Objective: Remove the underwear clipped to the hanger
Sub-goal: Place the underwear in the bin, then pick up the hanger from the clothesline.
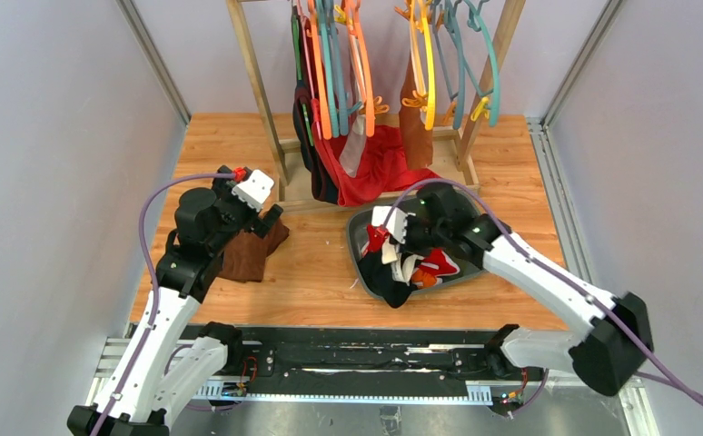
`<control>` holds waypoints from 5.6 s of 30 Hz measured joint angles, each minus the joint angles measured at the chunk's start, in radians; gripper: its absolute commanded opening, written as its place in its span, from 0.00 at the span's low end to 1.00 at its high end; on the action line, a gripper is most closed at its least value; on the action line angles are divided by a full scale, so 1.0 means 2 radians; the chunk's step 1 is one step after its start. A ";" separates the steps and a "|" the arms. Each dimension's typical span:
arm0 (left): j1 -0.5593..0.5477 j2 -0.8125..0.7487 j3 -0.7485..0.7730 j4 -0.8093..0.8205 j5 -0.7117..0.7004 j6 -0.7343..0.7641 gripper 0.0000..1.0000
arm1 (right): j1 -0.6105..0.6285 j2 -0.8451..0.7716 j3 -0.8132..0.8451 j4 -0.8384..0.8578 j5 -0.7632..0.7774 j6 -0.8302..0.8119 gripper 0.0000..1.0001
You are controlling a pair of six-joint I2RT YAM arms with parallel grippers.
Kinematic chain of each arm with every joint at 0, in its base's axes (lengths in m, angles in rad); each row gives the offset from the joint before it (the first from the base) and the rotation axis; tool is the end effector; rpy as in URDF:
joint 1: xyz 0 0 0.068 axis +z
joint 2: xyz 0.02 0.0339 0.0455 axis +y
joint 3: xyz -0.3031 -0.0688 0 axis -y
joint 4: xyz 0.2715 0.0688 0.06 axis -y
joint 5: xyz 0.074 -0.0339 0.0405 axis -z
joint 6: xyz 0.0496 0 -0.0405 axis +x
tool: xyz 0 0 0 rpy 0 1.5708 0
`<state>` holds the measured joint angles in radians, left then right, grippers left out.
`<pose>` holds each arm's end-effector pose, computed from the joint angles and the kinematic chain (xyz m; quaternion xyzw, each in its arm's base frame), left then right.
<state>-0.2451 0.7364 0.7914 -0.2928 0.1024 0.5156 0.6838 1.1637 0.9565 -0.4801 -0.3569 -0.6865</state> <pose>0.1764 -0.0493 0.3628 0.3208 0.7171 0.0434 0.6172 0.1992 0.1847 0.3183 -0.6217 0.6409 0.1599 0.4209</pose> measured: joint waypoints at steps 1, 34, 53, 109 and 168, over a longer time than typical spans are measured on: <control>0.000 -0.001 0.000 0.000 0.000 0.000 0.98 | 0.000 0.018 -0.002 0.005 0.004 0.003 0.01; 0.000 -0.021 -0.002 0.000 0.002 0.002 0.98 | 0.031 0.048 0.027 -0.023 0.100 0.051 0.62; 0.000 -0.003 -0.003 0.021 -0.061 -0.012 0.98 | 0.031 -0.069 0.170 -0.028 0.138 0.060 0.67; 0.001 -0.039 -0.019 0.028 -0.018 -0.013 0.98 | -0.103 0.230 0.565 -0.019 0.204 0.240 0.22; 0.001 -0.046 -0.020 0.028 -0.007 -0.010 0.98 | -0.113 0.180 0.550 0.021 0.285 0.209 0.01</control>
<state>-0.2436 0.6449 0.7513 -0.2367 0.0887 0.4965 0.4580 1.5238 2.0563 -0.4385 0.2134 -0.2684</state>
